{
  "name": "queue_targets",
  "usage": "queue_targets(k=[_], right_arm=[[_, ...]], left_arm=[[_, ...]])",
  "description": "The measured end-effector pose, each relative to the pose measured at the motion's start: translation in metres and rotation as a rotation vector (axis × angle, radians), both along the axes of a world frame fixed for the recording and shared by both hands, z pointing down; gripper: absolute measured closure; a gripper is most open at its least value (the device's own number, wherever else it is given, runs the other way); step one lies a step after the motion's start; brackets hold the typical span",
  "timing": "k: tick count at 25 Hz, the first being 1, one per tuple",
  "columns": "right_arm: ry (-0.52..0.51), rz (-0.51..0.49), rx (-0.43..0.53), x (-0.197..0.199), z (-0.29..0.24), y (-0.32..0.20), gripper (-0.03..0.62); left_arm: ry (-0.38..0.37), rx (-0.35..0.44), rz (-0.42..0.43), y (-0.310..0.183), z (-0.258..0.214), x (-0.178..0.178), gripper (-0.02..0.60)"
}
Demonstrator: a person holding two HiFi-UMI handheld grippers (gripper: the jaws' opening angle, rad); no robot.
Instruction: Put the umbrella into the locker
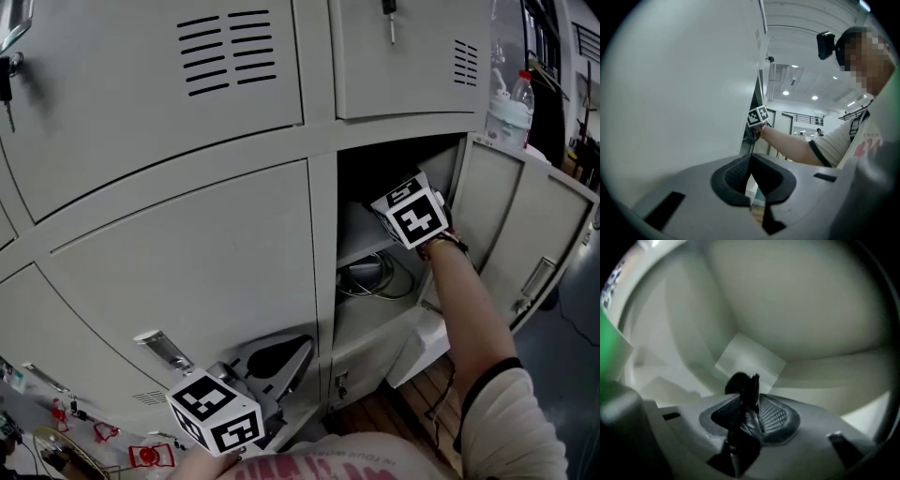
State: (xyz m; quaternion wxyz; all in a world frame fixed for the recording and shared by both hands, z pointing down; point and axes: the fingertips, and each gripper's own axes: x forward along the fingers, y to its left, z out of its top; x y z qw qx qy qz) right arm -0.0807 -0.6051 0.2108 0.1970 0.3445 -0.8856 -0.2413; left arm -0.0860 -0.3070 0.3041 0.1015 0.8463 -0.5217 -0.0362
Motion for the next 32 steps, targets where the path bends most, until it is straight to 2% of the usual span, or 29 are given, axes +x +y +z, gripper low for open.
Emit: queue_targets(k=[4,7,11,16,20,23,28,32], right_arm=[[-0.230,-0.059,-0.074,0.011,-0.022,0.022,0.461],[-0.357,-0.052,-0.125,0.027,-0.026,0.039,0.464],[-0.504,-0.019,-0.243,0.051,-0.005,0.055,0.479],[-0.542,0.056,-0.254,0.082,0.024,0.084,0.488],[-0.601,0.081,-0.324,0.100,0.047,0.114,0.488],[-0.641,0.106,-0.370,0.109,0.065,0.141,0.488],[-0.661,0.173,-0.392,0.119,0.090,0.189,0.488],[-0.708,0.220,-0.407,0.126,0.101,0.229,0.492]], left_arm=[[0.003,0.003,0.024,0.006,0.000,-0.002,0.580],[0.002,0.019,0.045,0.008,-0.003,-0.002,0.580],[0.014,0.064,0.044,0.009,-0.011,-0.003,0.580],[0.007,0.079,0.077,0.005,-0.010,0.003,0.580],[0.023,0.081,0.149,0.009,-0.009,0.016,0.580],[0.032,0.087,0.183,0.014,-0.007,0.024,0.580],[0.069,0.088,0.217,0.024,-0.005,0.026,0.580],[0.055,0.120,0.250,0.036,-0.007,0.030,0.580]])
